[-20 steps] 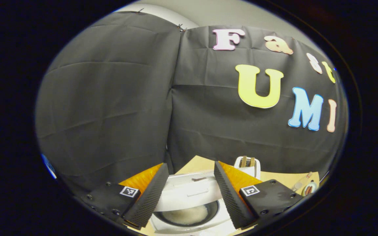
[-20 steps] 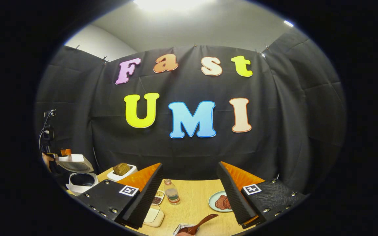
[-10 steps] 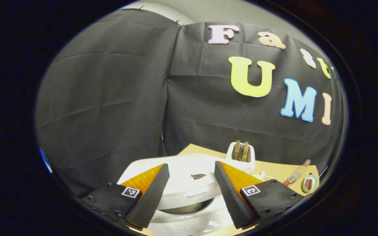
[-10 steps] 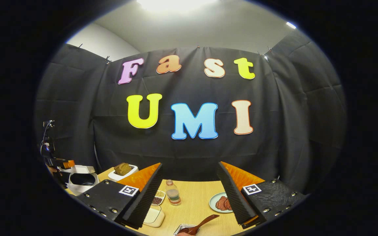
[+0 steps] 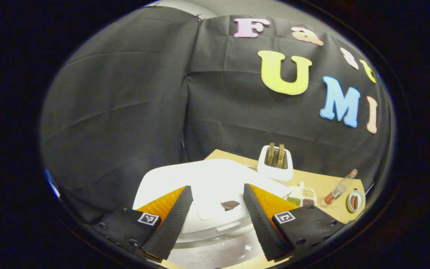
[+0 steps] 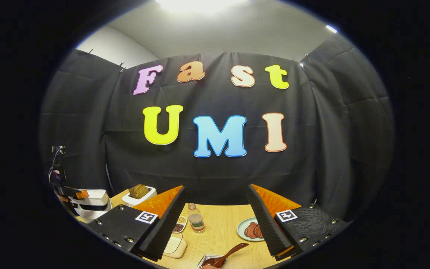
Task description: Close the left gripper, press the button to open the rice cooker; take a wooden spoon from the chopstick holder with the right hand, scoop a spoonful of rice and pour it into the rice cooker, then put the wooden spoon back into the chopstick holder.
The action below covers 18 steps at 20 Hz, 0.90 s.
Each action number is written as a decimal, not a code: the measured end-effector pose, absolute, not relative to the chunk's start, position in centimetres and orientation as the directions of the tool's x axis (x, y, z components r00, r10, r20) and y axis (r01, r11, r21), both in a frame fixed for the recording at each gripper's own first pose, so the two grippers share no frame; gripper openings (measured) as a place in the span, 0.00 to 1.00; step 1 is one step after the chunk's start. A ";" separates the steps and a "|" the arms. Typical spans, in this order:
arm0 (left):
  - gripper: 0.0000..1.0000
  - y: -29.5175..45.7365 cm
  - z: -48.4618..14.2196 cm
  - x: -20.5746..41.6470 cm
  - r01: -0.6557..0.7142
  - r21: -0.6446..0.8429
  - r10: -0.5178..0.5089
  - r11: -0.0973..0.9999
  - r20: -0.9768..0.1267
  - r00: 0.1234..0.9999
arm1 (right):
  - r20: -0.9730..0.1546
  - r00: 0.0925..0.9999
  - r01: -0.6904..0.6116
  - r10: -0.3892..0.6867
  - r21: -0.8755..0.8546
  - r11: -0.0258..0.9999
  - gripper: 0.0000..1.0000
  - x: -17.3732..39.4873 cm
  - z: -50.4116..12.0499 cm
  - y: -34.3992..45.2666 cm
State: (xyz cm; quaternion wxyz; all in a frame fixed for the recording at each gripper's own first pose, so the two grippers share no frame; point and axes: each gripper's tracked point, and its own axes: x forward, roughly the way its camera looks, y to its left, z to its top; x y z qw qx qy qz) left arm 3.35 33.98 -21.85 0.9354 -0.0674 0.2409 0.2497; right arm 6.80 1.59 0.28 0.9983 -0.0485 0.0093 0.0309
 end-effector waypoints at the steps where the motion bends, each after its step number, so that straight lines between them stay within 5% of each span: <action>1: 0.96 33.8 -22.4 3.3 -0.495 -0.003 0.427 0.869 -0.501 0.753 | -0.021 0.998 -0.063 0.061 -0.097 0.993 0.99 6.8 0.3 1.6; 18: 0.94 33.2 -25.5 2.6 -0.463 0.058 0.415 0.884 -0.551 0.724 | -0.016 0.998 -0.062 0.061 -0.109 0.992 0.99 6.0 0.5 1.7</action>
